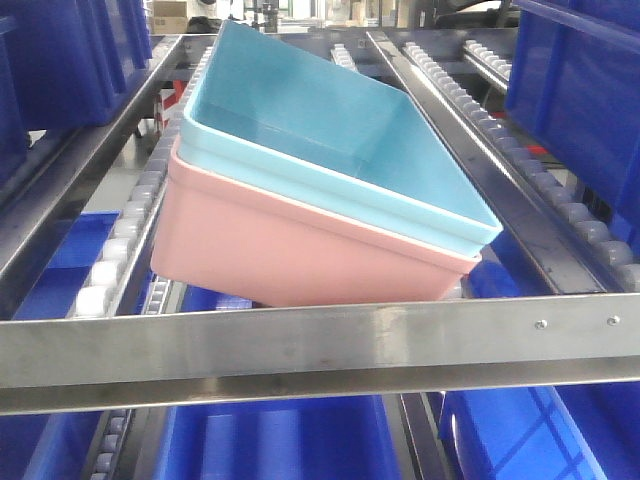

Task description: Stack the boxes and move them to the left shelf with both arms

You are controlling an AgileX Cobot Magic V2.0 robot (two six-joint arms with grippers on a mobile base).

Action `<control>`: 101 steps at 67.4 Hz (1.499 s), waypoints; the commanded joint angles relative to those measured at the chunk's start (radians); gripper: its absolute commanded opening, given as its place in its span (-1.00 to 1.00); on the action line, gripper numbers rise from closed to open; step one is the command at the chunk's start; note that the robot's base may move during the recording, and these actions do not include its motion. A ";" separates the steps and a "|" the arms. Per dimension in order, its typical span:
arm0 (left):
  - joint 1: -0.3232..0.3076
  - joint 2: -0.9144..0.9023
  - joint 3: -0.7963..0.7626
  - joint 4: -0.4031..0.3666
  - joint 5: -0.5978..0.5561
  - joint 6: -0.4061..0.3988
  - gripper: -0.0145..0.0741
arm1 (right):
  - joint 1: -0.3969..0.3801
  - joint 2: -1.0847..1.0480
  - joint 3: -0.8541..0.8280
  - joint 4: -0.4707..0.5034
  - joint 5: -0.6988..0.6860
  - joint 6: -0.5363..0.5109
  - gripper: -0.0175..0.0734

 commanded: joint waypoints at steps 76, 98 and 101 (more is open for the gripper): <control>-0.319 -0.737 1.047 0.104 -0.719 -0.001 -0.68 | 0.000 -0.849 1.049 -0.009 -0.740 0.000 -0.49; -0.319 -0.696 1.047 0.104 -0.723 -0.001 -0.68 | 0.000 -0.849 1.050 -0.009 -0.740 0.000 -0.49; -0.319 -0.684 1.047 0.104 -0.723 -0.001 -0.68 | 0.000 -0.849 1.050 -0.009 -0.740 0.000 -0.49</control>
